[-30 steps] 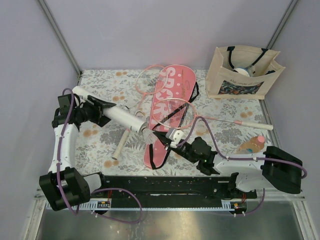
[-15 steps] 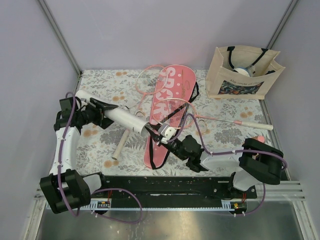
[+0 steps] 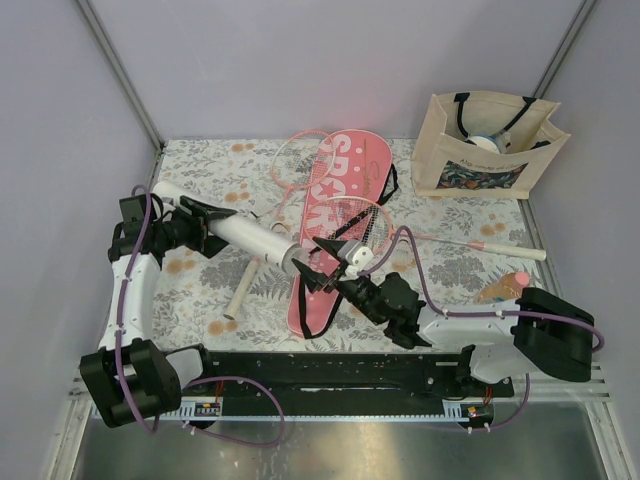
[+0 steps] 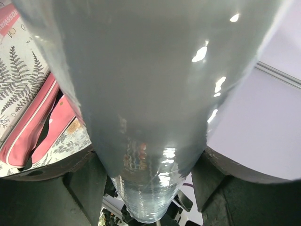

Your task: Pack up the badminton gear

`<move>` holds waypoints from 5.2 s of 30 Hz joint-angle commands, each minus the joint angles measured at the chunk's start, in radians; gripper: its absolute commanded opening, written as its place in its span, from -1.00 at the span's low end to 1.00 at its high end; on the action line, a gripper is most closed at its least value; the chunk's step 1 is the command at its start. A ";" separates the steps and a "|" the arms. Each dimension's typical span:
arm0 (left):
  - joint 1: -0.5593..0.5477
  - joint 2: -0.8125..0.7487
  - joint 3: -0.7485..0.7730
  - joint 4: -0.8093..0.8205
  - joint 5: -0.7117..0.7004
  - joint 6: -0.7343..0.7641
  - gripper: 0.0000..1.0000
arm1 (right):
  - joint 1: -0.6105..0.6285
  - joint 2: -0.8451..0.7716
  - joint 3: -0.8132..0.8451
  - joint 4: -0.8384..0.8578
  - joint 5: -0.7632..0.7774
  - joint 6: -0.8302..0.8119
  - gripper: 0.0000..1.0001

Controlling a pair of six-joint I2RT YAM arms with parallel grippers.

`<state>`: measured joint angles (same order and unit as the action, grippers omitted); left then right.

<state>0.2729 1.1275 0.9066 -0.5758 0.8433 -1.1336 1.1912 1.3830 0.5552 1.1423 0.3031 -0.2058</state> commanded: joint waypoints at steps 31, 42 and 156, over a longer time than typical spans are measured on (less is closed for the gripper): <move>-0.038 -0.060 -0.002 0.126 0.007 -0.087 -0.14 | -0.001 0.142 0.184 -0.080 0.074 -0.047 0.67; -0.037 0.017 0.080 0.182 -0.044 -0.193 -0.18 | -0.002 -0.110 0.023 -0.371 -0.059 0.025 0.79; -0.113 0.068 0.098 0.212 -0.047 -0.123 -0.14 | -0.255 -0.297 0.152 -0.484 -0.503 0.105 -1.00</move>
<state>0.1673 1.2278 1.0161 -0.4141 0.7822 -1.2755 0.9283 1.0515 0.6327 0.5819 -0.1730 -0.1246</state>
